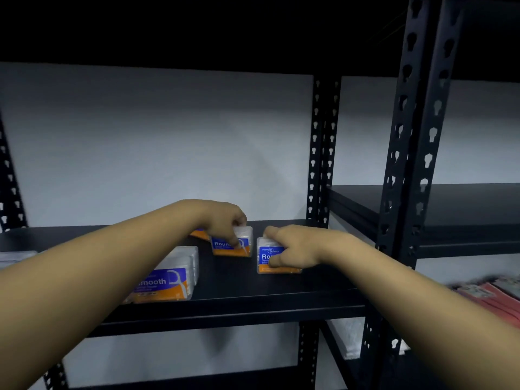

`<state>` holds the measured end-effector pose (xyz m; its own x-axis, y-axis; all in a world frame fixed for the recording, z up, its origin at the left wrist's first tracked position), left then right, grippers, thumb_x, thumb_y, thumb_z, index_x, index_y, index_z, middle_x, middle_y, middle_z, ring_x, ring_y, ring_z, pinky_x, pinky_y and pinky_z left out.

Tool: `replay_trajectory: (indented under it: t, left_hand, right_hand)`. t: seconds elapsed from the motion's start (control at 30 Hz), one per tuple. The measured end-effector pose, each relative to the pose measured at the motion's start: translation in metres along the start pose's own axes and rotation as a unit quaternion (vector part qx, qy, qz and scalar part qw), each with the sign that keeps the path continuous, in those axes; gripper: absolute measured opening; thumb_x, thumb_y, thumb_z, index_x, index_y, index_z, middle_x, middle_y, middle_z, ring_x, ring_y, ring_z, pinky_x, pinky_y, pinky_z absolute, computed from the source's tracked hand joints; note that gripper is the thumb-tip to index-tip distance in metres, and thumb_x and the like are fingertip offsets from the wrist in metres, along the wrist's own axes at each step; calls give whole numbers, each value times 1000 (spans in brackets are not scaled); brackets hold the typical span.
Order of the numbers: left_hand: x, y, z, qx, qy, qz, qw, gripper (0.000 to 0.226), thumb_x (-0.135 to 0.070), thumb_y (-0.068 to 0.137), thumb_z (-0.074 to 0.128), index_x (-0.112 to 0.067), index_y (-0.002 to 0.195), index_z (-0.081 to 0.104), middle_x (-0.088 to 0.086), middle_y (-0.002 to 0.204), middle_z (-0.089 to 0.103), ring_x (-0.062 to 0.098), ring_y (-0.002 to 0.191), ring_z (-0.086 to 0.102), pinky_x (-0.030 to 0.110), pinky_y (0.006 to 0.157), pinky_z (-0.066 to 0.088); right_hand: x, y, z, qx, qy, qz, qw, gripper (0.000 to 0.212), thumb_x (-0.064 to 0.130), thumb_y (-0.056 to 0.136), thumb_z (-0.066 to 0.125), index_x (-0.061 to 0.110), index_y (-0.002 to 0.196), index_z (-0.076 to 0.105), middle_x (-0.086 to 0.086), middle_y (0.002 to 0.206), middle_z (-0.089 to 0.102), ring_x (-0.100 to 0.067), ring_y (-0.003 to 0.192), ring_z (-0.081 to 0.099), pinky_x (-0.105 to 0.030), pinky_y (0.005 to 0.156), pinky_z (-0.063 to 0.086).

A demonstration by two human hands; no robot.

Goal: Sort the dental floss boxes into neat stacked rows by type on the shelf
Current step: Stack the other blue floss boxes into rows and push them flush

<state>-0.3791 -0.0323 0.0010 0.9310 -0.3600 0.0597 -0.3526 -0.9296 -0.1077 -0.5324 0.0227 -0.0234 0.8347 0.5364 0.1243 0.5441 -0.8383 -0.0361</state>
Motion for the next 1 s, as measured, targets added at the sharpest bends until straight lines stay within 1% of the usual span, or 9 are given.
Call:
replay_trajectory:
  t: [0.13,0.23,0.3,0.4,0.5,0.6,0.67,0.8,1.0]
  left_hand:
    - [-6,-23,3,42,-27,16,999,31,-41,84,77,-27,109,64,-7,103,70,12,89,67,30,78,52]
    - [-13,-37,4,62,-37,22,997,24,-40,86,76,-28,102,63,-12,93,69,7,82,66,25,72,49]
    - [-17,-43,4,66,-41,30,997,22,-40,86,76,-29,100,63,-13,91,68,9,84,67,24,71,49]
    - [-23,-49,6,77,-56,38,995,23,-43,86,75,-30,102,64,-14,92,70,9,87,69,25,77,53]
    - [-26,-50,10,74,-62,47,994,20,-47,84,76,-34,93,63,-14,91,71,10,88,70,28,80,55]
    - [-27,-48,14,64,-63,54,994,20,-49,84,76,-35,84,61,-15,85,69,9,84,69,29,78,54]
    - [-27,-48,15,58,-70,58,994,19,-49,84,76,-35,86,62,-14,88,71,9,86,70,29,79,56]
    - [-27,-49,15,53,-71,61,994,26,-50,84,75,-31,100,66,-10,99,74,11,92,72,32,85,59]
    - [-29,-48,18,60,-86,63,992,27,-49,84,75,-30,102,66,-11,98,74,11,91,72,28,81,57]
  right_hand:
    - [-3,2,4,-22,-1,-17,1000,32,40,94,62,19,114,48,-5,107,64,-24,91,60,-35,75,46]
    - [-4,3,5,-31,-1,-20,999,30,41,93,63,23,110,47,-3,104,64,-22,89,61,-35,73,45]
    - [-3,3,5,-34,-2,-26,999,31,41,92,64,23,109,47,-3,103,64,-23,89,61,-36,75,48]
    - [-1,3,5,-36,-2,-29,999,33,42,91,65,21,111,49,-4,103,66,-24,90,62,-38,78,51]
    - [2,1,5,-33,0,-32,999,33,40,91,66,19,111,50,-5,102,66,-25,89,62,-38,77,50]
    - [3,-2,5,-34,8,-37,999,31,38,91,67,19,111,52,-4,100,66,-24,87,62,-37,76,49]
    - [3,-5,5,-35,13,-38,999,30,37,90,67,20,111,52,-3,99,66,-24,87,63,-38,77,51]
    - [4,-7,4,-29,23,-34,999,32,38,90,68,23,114,54,-3,102,67,-21,87,65,-39,78,53]
    - [5,-10,4,-30,24,-31,999,32,38,88,69,24,113,54,-2,103,68,-21,90,65,-40,80,55]
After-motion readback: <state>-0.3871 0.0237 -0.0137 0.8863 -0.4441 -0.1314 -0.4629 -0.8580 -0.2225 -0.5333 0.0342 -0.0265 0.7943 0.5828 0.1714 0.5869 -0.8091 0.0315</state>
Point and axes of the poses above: each hand's wrist, its own y-axis towards the middle knuckle, its own z-axis out of the palm, x = y × z, the point moved 6 cm from there along y, towards the middle knuckle
